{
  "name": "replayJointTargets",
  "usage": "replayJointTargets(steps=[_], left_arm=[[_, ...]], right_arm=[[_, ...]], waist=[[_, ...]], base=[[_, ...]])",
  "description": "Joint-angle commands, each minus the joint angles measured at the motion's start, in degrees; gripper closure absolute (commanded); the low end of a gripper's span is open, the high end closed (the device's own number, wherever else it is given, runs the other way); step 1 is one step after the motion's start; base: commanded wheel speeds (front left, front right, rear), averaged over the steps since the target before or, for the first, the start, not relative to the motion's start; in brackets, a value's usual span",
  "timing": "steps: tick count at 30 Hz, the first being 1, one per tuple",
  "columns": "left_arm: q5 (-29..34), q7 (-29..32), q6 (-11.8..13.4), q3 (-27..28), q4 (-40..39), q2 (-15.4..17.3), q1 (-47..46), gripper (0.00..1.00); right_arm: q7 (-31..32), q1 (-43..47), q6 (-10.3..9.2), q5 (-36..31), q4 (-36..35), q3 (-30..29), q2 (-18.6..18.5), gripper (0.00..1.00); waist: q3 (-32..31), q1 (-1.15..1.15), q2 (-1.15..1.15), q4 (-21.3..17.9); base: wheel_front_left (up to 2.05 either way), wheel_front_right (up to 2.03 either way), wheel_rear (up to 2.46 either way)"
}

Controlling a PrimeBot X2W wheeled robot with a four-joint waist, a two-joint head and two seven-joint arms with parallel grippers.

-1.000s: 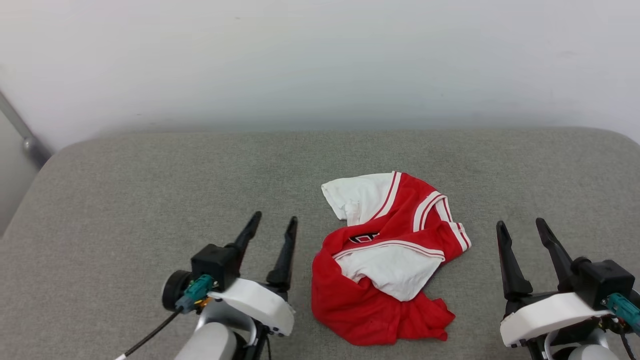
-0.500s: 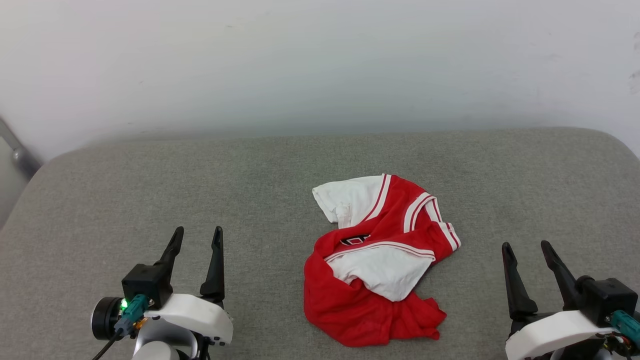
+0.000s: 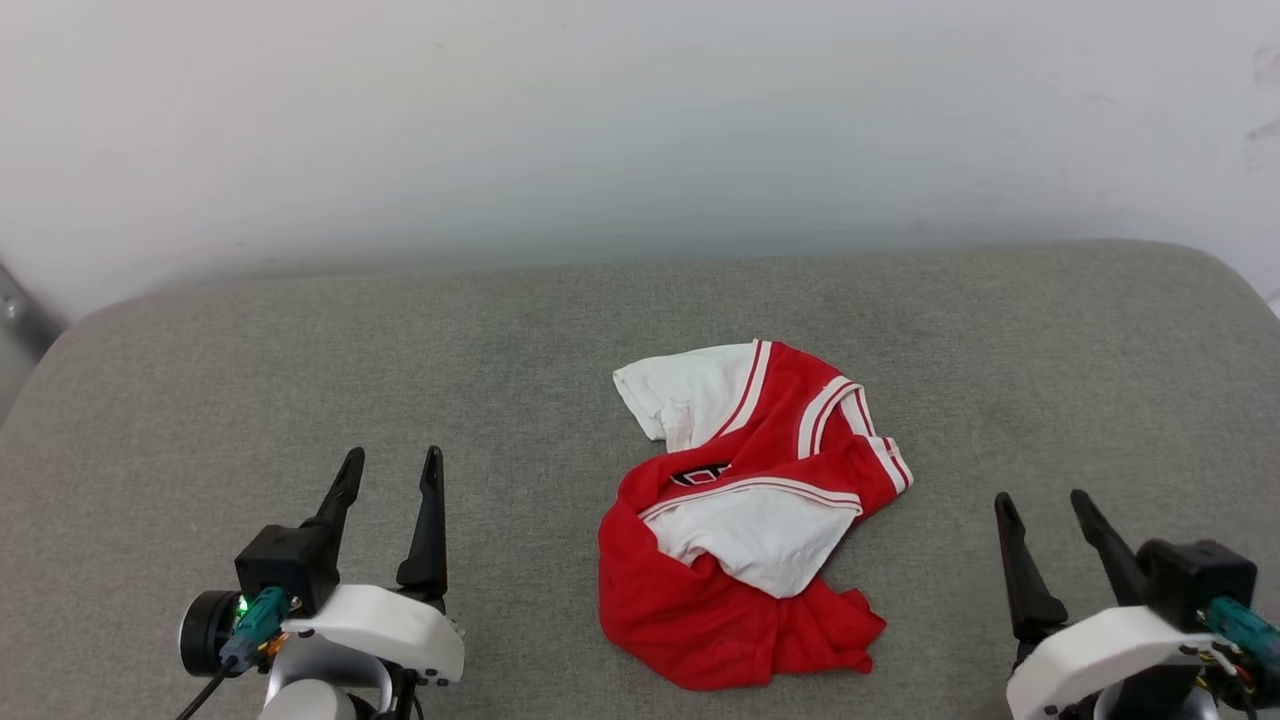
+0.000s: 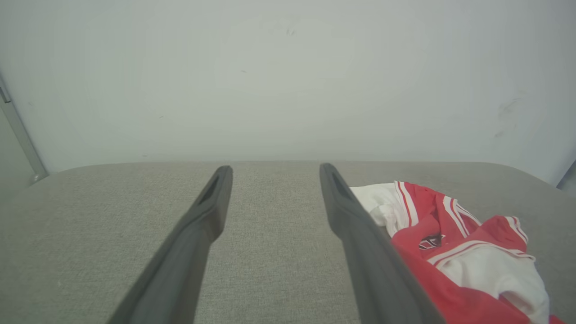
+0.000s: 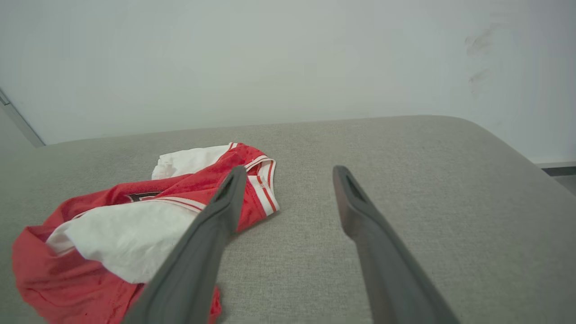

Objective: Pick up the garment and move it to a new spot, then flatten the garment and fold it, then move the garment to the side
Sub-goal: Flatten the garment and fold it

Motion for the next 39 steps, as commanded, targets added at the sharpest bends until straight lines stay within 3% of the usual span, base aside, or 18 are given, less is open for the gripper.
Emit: replayJointTargets(steps=[1, 5, 15, 19, 26, 27, 28, 29, 39], left_arm=[[-0.10, -0.12, 0.25, 0.23, -0.58, 0.10, -0.05, 0.00], [0.37, -0.25, 0.36, 0.28, -1.64, 0.14, -0.52, 0.00], [1.16, -0.42, -0.34, -0.25, -3.00, -0.82, -2.87, 0.00], [1.50, -0.50, -0.83, -0.31, -2.95, -1.32, -4.08, 0.00], [2.18, -0.58, -1.44, 0.26, -2.70, -2.25, -5.36, 0.00], [2.26, -0.58, -1.50, 0.36, -2.63, -2.42, -5.46, 0.00], [2.46, -0.59, -1.67, 0.48, -2.55, -2.61, -5.54, 0.00], [2.59, -0.59, -1.78, 0.62, -2.48, -2.79, -5.56, 0.00], [3.63, -0.53, -2.35, 2.50, -1.96, -3.83, -2.91, 0.00]], right_arm=[[2.23, -1.19, -0.02, 0.15, 0.40, 0.24, 0.04, 0.00], [11.47, -3.97, -0.02, 0.03, 1.17, 2.61, -0.31, 0.00], [36.71, -13.52, -0.03, 11.20, -0.33, 20.92, -10.44, 0.00], [41.25, -16.88, -0.02, 14.62, -0.12, 27.29, -13.48, 0.00], [41.11, -21.78, -0.02, 17.07, 4.17, 33.71, -15.84, 0.00], [40.75, -22.29, -0.02, 17.14, 4.74, 34.11, -16.02, 0.53], [40.36, -22.77, -0.02, 17.15, 5.35, 34.43, -16.22, 0.82], [39.85, -23.16, -0.02, 17.37, 5.72, 34.65, -16.30, 1.00], [36.24, -25.85, -0.03, 14.53, 3.04, 31.90, -20.28, 1.00]], waist=[[0.26, 0.00, 0.00, 0.13], [1.36, 0.00, 0.00, 0.93], [6.31, 0.00, 0.00, 4.26], [8.13, 0.00, 0.00, 5.54], [10.09, 0.00, 0.00, 6.66], [10.16, 0.00, 0.00, 6.74], [10.19, 0.00, 0.00, 6.81], [10.14, 0.00, 0.00, 6.81], [6.74, 0.00, 0.00, 4.23]], base=[[0.00, 0.00, 0.00], [0.00, 0.00, 0.00], [0.00, 0.00, 0.00], [0.00, 0.00, 0.00], [0.00, 0.00, 0.00], [0.00, 0.00, 0.00], [0.00, 0.00, 0.00], [0.00, 0.00, 0.00], [0.00, 0.00, 0.00]])
